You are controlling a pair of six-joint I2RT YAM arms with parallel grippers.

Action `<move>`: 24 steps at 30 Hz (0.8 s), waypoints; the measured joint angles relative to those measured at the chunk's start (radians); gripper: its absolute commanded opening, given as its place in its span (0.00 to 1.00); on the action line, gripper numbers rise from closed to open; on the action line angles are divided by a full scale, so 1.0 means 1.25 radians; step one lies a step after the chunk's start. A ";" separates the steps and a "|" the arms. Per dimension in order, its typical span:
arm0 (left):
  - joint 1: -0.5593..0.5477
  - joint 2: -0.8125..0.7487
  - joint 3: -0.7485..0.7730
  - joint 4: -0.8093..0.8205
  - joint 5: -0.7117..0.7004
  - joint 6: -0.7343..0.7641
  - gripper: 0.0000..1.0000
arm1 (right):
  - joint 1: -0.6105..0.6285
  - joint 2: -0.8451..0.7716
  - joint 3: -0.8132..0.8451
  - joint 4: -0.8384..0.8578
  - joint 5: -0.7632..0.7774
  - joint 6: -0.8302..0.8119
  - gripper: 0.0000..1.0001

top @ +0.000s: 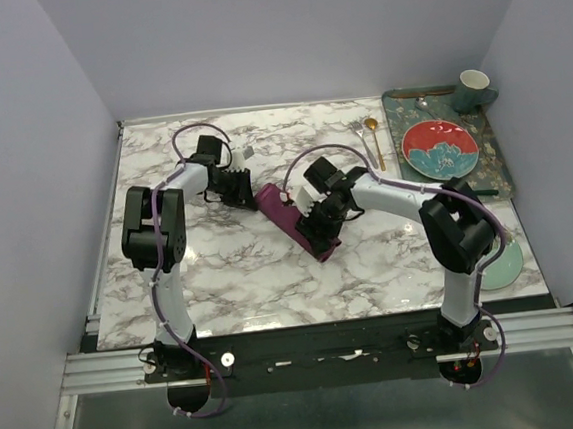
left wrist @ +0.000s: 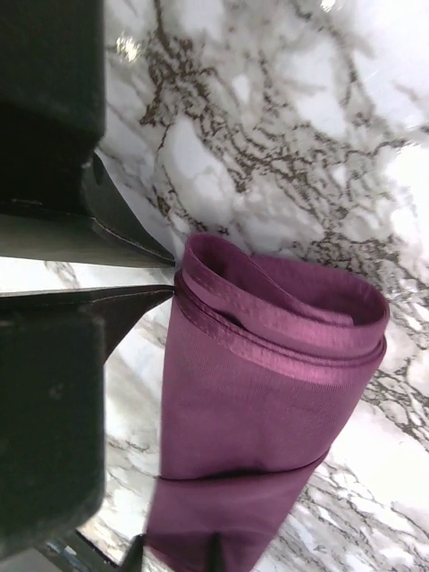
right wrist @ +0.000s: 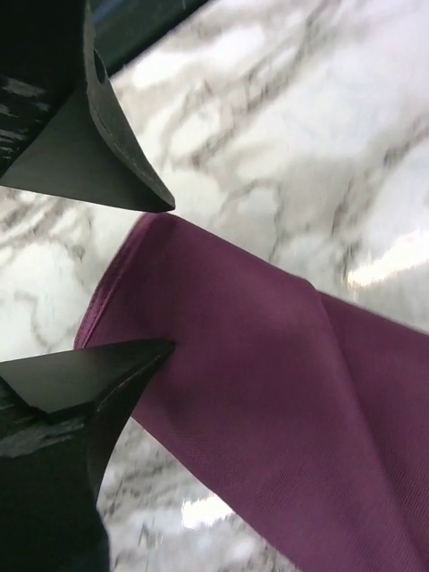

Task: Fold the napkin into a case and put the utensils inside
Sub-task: Rotate the smaller rectangle-folded napkin at the center of the board, then move the smaller rectangle folded napkin to the center of the board.

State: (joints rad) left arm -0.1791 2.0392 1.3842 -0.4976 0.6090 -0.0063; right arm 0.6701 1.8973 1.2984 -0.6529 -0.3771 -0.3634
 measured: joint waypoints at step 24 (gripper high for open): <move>0.000 -0.054 0.080 -0.087 -0.030 0.097 0.37 | -0.110 0.051 0.048 -0.096 -0.129 0.040 0.54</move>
State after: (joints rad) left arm -0.1791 1.9720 1.4837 -0.6060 0.5716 0.1146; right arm 0.5320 1.9610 1.3586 -0.7723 -0.5388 -0.3130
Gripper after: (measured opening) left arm 0.358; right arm 0.578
